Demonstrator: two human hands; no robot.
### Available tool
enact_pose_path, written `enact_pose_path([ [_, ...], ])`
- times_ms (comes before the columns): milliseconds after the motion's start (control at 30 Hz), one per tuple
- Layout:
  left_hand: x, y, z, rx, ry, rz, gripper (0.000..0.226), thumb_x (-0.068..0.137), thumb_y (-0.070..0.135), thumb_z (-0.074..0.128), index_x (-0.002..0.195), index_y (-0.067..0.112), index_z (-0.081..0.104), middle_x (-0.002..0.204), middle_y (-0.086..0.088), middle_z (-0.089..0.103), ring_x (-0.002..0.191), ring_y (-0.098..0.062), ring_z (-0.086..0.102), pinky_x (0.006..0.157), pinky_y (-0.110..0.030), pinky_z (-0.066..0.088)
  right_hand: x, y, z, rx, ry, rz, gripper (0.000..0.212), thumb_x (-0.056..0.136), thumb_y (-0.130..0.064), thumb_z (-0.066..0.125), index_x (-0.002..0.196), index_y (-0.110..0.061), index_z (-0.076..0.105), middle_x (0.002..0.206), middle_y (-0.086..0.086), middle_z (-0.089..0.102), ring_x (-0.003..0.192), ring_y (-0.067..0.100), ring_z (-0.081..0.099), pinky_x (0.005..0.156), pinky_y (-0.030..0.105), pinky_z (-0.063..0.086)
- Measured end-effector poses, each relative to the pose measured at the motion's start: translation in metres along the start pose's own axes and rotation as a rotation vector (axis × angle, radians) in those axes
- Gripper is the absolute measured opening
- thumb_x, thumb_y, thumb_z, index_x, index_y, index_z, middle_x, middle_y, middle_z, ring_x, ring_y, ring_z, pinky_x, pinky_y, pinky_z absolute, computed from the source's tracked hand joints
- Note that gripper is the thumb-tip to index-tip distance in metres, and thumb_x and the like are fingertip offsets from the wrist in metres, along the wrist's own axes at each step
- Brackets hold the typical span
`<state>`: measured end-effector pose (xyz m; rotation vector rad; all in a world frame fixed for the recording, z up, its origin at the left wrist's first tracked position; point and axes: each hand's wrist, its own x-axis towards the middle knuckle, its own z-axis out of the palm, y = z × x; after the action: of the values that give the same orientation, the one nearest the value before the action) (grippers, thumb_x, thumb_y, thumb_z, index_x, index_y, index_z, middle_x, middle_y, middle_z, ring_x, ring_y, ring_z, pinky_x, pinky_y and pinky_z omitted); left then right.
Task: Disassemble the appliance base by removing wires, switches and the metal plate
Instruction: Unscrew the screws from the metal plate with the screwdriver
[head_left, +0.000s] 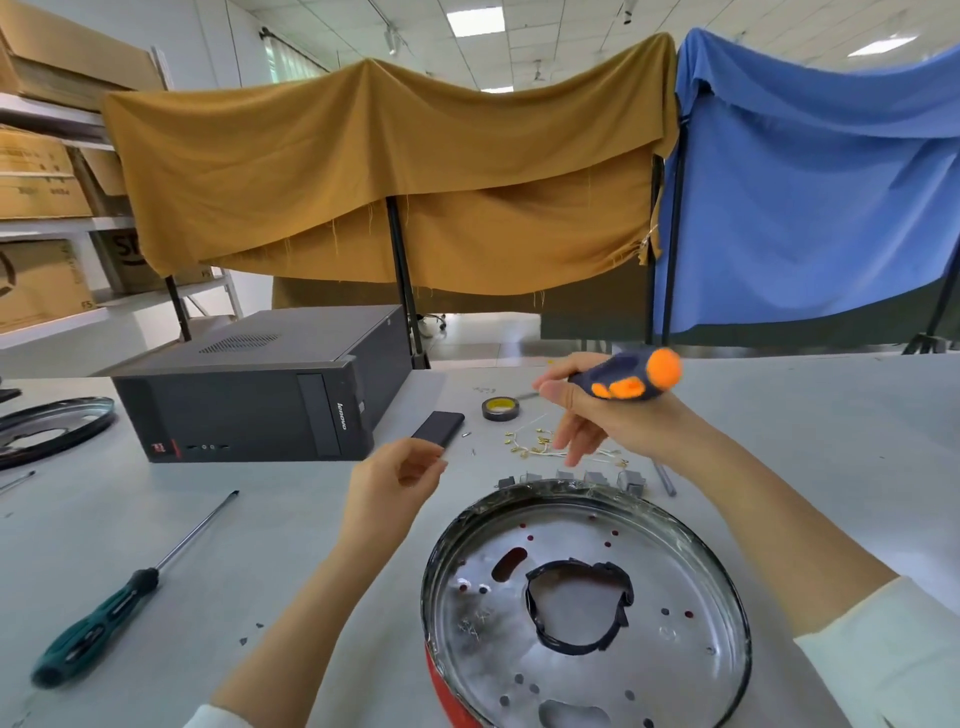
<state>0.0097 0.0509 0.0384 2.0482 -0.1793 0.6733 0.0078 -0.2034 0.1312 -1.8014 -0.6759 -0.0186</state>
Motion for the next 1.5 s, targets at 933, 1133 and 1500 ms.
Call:
enact_pose_path([
  [933, 0.126, -0.067, 0.104, 0.577, -0.451, -0.253, 0.031, 0.086, -0.001, 0.055, 0.116, 0.008, 0.051, 0.098, -0.010, 0.069, 0.096, -0.025, 0.062, 0.077, -0.029, 0.047, 0.008, 0.111, 0.014, -0.619, -0.253, 0.131, 0.034, 0.082, -0.008, 0.050, 0.074, -0.036, 0.034, 0.075, -0.009, 0.048, 0.068, 0.013, 0.040, 0.061, 0.028, 0.035],
  [1133, 0.131, -0.080, 0.103, 0.548, -0.443, -0.234, 0.047, 0.082, 0.010, 0.068, 0.122, 0.014, 0.044, 0.093, -0.004, 0.069, 0.089, -0.021, 0.061, 0.074, -0.032, 0.048, 0.007, 0.108, 0.014, -0.641, -0.262, 0.143, 0.034, 0.082, -0.007, 0.050, 0.075, -0.036, 0.034, 0.076, -0.009, 0.048, 0.067, 0.011, 0.040, 0.059, 0.027, 0.034],
  [1500, 0.067, -0.033, 0.050, 0.440, -0.326, -0.118, 0.014, 0.092, 0.016, 0.049, 0.100, 0.023, 0.057, 0.106, 0.004, 0.063, 0.093, -0.016, 0.059, 0.074, -0.026, 0.046, 0.008, 0.104, 0.016, -0.645, -0.219, 0.178, 0.035, 0.082, -0.005, 0.053, 0.075, -0.036, 0.038, 0.077, -0.014, 0.047, 0.072, 0.014, 0.044, 0.066, 0.031, 0.039],
])
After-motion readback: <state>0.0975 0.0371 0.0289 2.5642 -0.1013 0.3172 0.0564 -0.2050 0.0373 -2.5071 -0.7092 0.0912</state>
